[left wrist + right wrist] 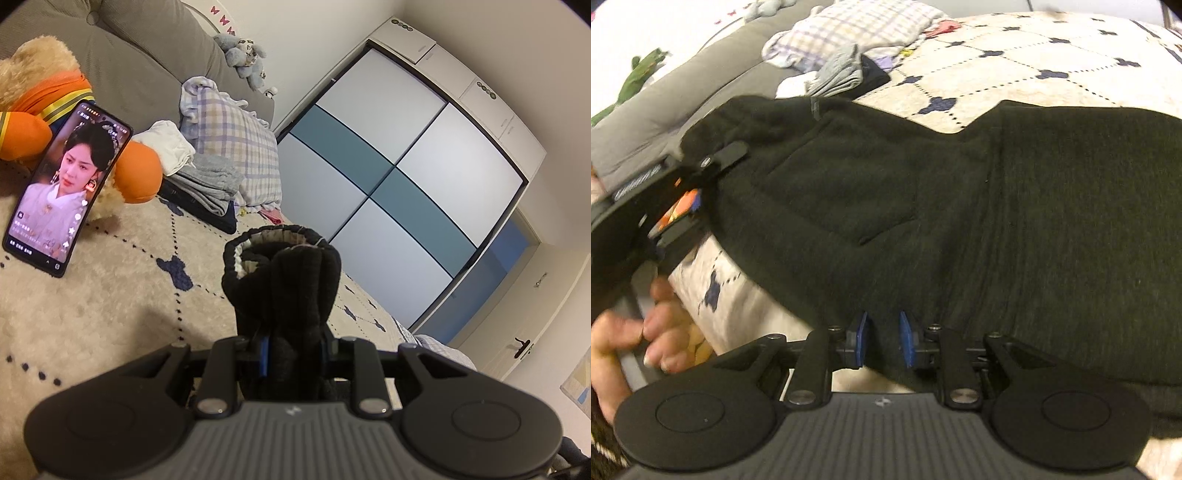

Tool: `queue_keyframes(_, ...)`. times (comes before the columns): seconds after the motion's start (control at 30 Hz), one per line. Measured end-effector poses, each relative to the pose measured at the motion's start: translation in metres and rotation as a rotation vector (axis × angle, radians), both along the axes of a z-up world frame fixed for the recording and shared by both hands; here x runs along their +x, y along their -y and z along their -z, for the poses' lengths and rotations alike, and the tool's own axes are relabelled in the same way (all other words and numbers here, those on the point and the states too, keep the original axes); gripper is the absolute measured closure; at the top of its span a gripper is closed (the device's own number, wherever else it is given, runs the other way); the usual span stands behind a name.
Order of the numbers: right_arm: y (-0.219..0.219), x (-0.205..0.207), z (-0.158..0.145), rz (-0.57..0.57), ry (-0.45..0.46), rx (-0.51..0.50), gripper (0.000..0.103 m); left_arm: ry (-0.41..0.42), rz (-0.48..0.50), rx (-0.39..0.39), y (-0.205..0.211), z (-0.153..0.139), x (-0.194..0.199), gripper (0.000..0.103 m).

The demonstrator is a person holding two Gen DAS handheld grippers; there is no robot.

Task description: Fold clothes

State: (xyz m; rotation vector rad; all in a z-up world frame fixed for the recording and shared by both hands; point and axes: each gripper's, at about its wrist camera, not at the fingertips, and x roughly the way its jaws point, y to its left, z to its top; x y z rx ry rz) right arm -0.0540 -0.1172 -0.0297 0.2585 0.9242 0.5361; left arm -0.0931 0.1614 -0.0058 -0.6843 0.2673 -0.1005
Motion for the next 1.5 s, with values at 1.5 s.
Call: queue_keyframes(1.5, 0.154, -0.013, -0.016, 0.480, 0.070, 0.261, 0.073, 0.244, 0.284, 0.247, 0.190, -0.047, -0.022, 0.079)
